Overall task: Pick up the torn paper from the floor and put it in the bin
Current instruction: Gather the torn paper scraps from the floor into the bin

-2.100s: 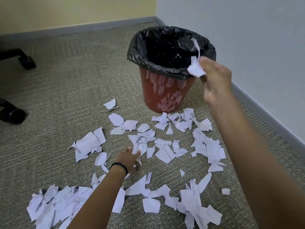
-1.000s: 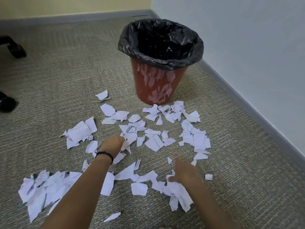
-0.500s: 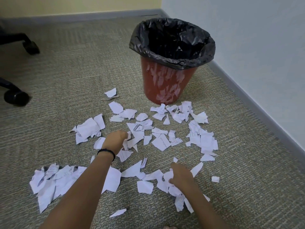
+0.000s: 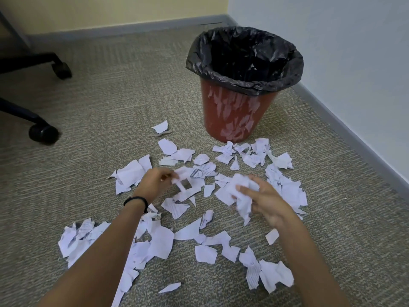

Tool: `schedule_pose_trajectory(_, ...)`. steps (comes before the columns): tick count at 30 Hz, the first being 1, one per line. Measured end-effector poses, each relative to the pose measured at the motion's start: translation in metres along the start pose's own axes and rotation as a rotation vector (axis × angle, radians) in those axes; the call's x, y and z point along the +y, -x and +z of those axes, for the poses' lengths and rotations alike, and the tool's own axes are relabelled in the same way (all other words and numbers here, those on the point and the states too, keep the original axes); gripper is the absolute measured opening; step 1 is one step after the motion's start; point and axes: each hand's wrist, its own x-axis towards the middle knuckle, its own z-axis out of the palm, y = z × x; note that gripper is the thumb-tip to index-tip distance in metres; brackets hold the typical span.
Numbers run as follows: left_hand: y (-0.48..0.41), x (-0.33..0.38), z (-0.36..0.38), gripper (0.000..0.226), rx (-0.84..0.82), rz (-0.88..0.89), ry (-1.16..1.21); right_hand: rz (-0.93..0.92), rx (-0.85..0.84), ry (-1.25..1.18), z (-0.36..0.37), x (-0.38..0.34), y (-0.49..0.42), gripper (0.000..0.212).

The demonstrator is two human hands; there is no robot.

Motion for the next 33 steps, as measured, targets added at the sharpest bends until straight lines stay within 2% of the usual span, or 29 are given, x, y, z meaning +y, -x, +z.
schedule_pose_trajectory(3,-0.011,0.038,-0.016,0.024,0.083,0.027,0.381,-0.119,0.035,-0.211,0.001,-0.037,-0.001,0.033)
schedule_pose_trajectory(6,-0.024,0.083,-0.036,0.022,0.153,0.126,0.601,-0.264,0.018,-0.385,0.004,-0.086,0.001,0.021)
schedule_pose_trajectory(9,-0.037,0.134,-0.058,0.017,0.194,0.196,0.717,-0.336,-0.014,-0.526,0.008,-0.134,0.003,0.028)
schedule_pose_trajectory(11,-0.050,0.168,-0.071,0.015,0.201,0.234,0.765,-0.340,-0.008,-0.670,0.013,-0.164,0.001,0.021)
schedule_pose_trajectory(14,-0.068,0.213,-0.085,0.023,0.115,0.215,0.850,-0.373,0.096,-0.861,0.027,-0.205,-0.005,0.015)
schedule_pose_trajectory(16,-0.075,0.235,-0.091,0.028,0.042,0.183,0.944,-0.426,0.090,-0.862,0.033,-0.224,-0.006,0.011)
schedule_pose_trajectory(18,-0.080,0.246,-0.092,0.033,0.012,0.160,0.992,-0.455,-0.003,-0.846,0.034,-0.232,-0.004,0.009)
schedule_pose_trajectory(19,-0.081,0.247,-0.090,0.034,0.000,0.153,1.001,-0.464,-0.019,-0.780,0.031,-0.233,-0.005,0.009)
schedule_pose_trajectory(21,-0.079,0.239,-0.084,0.033,-0.011,0.154,1.028,-0.480,0.052,-0.589,0.025,-0.225,-0.002,0.005)
schedule_pose_trajectory(23,-0.072,0.221,-0.077,0.028,0.041,0.174,1.037,-0.529,0.076,-0.457,0.016,-0.209,0.000,0.008)
schedule_pose_trajectory(26,-0.060,0.178,-0.057,0.021,0.164,0.152,0.985,-0.591,0.100,-0.271,0.001,-0.175,0.004,0.017)
schedule_pose_trajectory(28,-0.052,0.142,-0.036,0.021,0.214,0.071,0.842,-0.548,0.190,-0.124,-0.010,-0.149,0.000,0.019)
schedule_pose_trajectory(30,-0.047,0.094,-0.010,0.025,0.192,0.004,0.503,-0.457,0.319,0.020,-0.022,-0.121,-0.012,0.018)
schedule_pose_trajectory(33,-0.035,0.011,0.026,0.046,-0.074,-0.105,-0.128,-0.311,0.426,0.222,-0.043,-0.079,-0.035,0.014)
